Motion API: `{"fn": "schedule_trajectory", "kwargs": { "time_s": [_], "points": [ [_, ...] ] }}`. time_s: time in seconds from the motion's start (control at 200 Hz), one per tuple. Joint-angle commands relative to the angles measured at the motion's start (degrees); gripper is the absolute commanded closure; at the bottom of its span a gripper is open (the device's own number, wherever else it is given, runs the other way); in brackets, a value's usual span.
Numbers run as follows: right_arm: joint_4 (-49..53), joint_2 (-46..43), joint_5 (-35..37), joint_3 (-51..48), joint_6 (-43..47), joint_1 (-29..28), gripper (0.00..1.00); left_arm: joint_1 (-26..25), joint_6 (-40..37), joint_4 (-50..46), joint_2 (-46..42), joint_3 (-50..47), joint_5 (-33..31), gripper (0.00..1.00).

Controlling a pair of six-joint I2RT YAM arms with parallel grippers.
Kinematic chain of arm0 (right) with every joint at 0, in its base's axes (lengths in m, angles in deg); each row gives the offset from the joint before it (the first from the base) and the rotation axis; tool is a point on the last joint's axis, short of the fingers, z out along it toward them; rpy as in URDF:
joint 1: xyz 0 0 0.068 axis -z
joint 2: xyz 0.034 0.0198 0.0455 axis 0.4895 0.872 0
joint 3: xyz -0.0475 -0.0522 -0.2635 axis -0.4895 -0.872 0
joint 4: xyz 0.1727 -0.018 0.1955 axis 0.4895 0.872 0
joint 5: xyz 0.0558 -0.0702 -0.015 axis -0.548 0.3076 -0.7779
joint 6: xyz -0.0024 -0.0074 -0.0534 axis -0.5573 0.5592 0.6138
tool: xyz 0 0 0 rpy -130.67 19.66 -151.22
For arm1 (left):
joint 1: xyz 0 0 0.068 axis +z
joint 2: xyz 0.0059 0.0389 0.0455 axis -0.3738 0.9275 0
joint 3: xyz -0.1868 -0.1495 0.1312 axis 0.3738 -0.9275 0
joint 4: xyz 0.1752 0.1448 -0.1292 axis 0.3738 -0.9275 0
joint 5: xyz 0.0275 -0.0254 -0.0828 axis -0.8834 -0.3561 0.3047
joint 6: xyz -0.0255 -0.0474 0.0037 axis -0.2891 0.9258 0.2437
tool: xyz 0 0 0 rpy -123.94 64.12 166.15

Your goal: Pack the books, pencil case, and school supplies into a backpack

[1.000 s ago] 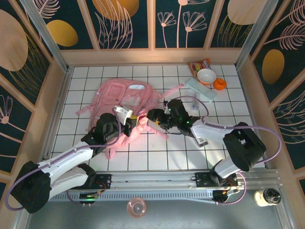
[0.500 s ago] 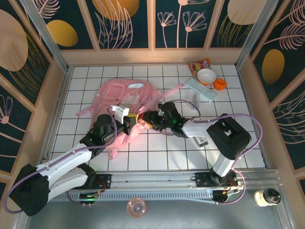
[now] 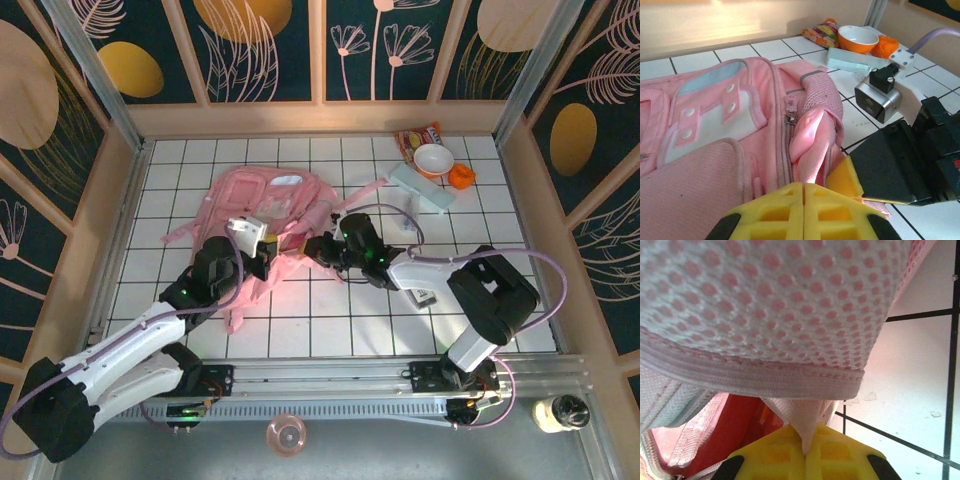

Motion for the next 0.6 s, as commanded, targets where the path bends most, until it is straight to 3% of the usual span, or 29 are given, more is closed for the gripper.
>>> {"fn": "schedule_trajectory", "kwargs": {
  "time_s": [0.0, 0.205, 0.33, 0.455, 0.596],
  "points": [
    [13.23, 0.03, 7.38, -3.52, 4.58, 3.8, 1.0, 1.25, -2.57, 5.13, -3.57, 4.99, -9.76, 1.0],
    [12.39, 1.22, 6.94, -2.91, 6.05, 3.99, 1.0, 1.25, -0.75, 5.81, -3.92, 5.39, -9.94, 1.0],
    [12.14, -3.61, 9.45, 1.58, 9.12, 0.47, 1.0, 1.21, -0.79, -0.41, 0.05, 6.71, -2.47, 1.0],
    [13.21, -7.04, 12.08, 6.06, 13.53, -1.85, 1.0, 1.28, -0.49, -6.41, 5.52, 9.49, 3.95, 0.75],
    [15.09, -8.66, 13.01, 8.22, 16.35, -2.33, 1.0, 1.21, -0.41, -10.24, 8.51, 12.75, 4.88, 0.5]
  ]
}}
